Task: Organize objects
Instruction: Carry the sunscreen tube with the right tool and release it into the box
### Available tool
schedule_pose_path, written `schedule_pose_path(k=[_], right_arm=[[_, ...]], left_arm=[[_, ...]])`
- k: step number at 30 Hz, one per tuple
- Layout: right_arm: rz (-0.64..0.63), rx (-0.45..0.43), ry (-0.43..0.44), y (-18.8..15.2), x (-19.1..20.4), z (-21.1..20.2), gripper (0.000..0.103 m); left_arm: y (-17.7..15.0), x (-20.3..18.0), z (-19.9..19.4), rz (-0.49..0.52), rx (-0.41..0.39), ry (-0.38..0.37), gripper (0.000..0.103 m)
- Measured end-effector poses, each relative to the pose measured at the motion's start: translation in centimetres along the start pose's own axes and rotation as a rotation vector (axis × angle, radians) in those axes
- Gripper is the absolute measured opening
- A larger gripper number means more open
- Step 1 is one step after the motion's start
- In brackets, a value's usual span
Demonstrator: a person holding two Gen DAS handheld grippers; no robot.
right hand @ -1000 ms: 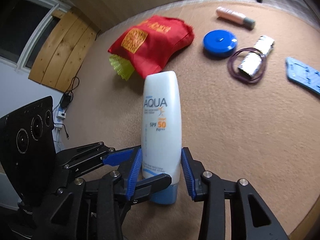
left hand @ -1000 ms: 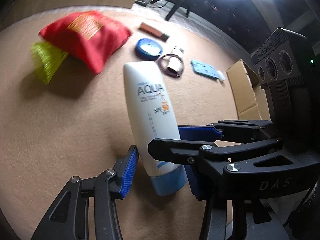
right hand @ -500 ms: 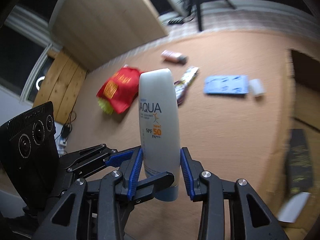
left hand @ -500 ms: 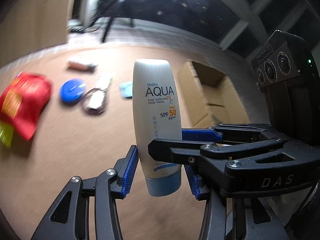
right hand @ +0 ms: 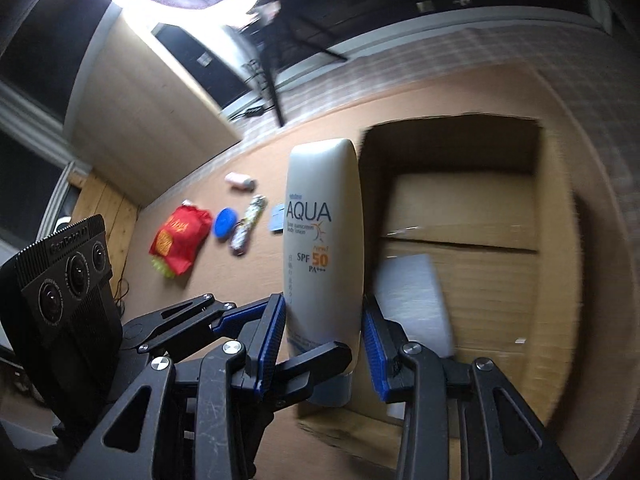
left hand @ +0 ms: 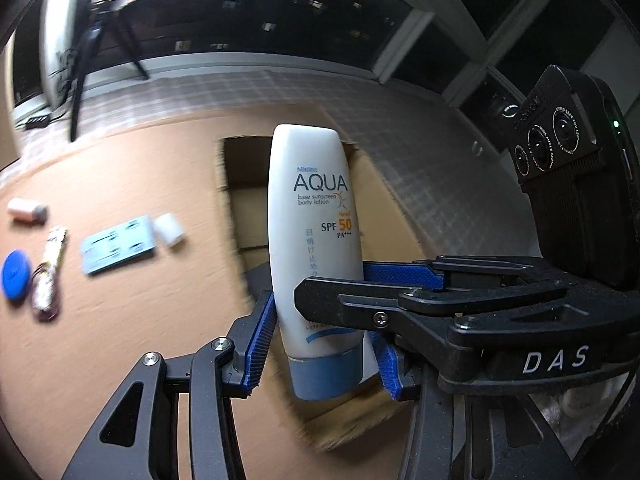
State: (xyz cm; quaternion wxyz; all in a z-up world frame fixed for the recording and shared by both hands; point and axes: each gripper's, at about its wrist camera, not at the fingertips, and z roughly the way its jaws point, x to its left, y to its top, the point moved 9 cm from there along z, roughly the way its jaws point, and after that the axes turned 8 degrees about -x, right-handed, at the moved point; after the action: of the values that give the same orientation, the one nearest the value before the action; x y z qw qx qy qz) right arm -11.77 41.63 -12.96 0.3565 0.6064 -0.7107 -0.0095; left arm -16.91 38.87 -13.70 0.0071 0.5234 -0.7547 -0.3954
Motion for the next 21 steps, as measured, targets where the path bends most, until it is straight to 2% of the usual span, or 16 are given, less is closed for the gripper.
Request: schedule_pose_path(k=[7,14,16,18,21], right_arm=[[0.043,0.007,-0.026,0.3,-4.4,-0.4,0.035],[0.048,0.018,-0.034,0.0,-6.0,-0.3,0.036],[0.028,-0.001,-0.062,0.2,-6.2,-0.6,0.050],[0.004,-0.029,-0.106,0.5,-6.3,-1.1,0.058],[0.002,-0.057,-0.126,0.8,-6.3,-1.6,0.059]], left_arm=[[0.3,-2.3,4.2,-0.007,0.038,-0.015,0.049],[0.2,-2.7,6.0,-0.004,0.063,-0.008,0.049],[0.1,-2.7,5.9,0.000,0.070,0.003,0.050],[0.0,-2.7,5.5,0.016,0.070,0.013,0.052],[0.1,-2.2,4.8,0.027,0.060,0.023,0.056]])
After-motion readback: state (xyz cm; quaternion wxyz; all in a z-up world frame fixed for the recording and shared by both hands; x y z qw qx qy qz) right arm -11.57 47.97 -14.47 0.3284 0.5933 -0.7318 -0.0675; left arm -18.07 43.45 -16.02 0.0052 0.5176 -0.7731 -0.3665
